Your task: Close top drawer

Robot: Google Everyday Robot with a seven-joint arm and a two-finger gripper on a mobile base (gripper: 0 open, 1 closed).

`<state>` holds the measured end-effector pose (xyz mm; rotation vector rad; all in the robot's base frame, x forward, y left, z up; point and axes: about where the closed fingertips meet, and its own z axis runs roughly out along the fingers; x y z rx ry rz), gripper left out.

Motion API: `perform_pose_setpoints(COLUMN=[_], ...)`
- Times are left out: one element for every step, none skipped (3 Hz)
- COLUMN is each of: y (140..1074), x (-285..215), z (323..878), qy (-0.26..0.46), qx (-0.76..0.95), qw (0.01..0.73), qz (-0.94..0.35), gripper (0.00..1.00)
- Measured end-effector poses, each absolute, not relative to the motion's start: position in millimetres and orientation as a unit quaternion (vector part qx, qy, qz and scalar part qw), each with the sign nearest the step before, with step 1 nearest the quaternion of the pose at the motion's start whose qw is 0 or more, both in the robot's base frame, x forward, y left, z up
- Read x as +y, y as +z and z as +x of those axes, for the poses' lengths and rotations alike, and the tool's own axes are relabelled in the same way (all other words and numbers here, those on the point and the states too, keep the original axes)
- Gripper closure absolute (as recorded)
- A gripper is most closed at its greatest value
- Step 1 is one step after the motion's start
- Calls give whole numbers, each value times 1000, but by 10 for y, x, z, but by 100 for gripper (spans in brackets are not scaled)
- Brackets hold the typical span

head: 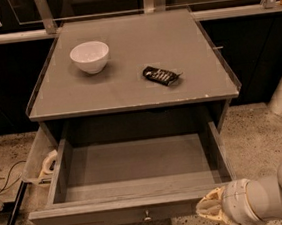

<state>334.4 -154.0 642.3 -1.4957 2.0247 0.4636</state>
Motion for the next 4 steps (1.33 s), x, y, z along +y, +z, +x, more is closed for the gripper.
perform_pose_setpoints(y=[6423, 6423, 6424, 6426], x=[-1540, -1540, -1539, -1538], z=[3344, 3344, 3345, 3349], qy=[173, 173, 173, 173], qx=[758, 758, 758, 757], qw=[287, 287, 287, 287], qz=[-560, -560, -560, -560], gripper=[57, 34, 11, 0])
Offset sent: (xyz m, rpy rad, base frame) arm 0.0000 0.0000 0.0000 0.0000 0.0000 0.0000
